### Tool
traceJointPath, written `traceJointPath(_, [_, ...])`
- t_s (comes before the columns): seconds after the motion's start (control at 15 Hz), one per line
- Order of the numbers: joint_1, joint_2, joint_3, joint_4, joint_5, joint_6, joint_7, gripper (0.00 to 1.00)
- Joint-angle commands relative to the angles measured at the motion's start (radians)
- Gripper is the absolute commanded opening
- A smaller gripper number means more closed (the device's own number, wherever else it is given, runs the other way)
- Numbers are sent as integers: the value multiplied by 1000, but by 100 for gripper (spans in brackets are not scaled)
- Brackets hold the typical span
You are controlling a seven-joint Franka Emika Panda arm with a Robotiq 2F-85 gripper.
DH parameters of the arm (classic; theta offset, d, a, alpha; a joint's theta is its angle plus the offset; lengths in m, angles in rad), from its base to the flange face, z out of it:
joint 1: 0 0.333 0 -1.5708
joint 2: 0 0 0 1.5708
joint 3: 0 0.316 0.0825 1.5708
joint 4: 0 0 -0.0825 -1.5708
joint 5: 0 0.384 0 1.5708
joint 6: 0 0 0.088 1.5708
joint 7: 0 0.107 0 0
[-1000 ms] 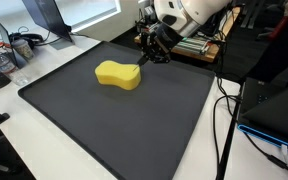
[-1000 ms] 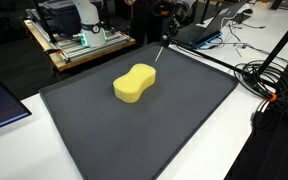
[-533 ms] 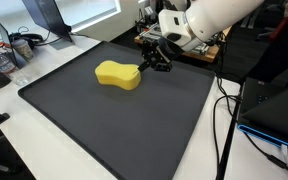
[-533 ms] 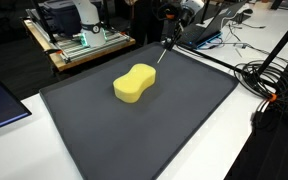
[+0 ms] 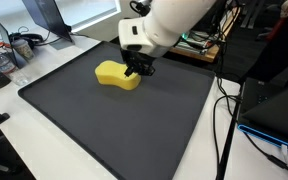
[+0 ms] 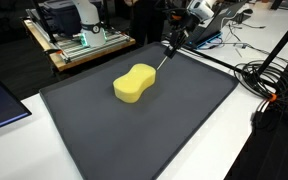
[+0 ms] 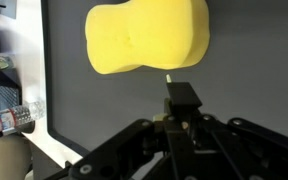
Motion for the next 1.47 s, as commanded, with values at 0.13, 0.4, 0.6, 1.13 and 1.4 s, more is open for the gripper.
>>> traceJointPath(0.13, [-88, 55, -56, 166, 253, -48, -243, 3])
traceJointPath(0.4, [-175, 83, -87, 258, 420, -92, -377, 3])
traceJointPath(0.6, [-247, 113, -102, 334, 536, -136, -453, 3])
traceJointPath(1.13, [-418, 225, -123, 532, 767, -233, -553, 3])
traceJointPath(1.4, [-504, 249, -125, 569, 875, -255, -588, 3])
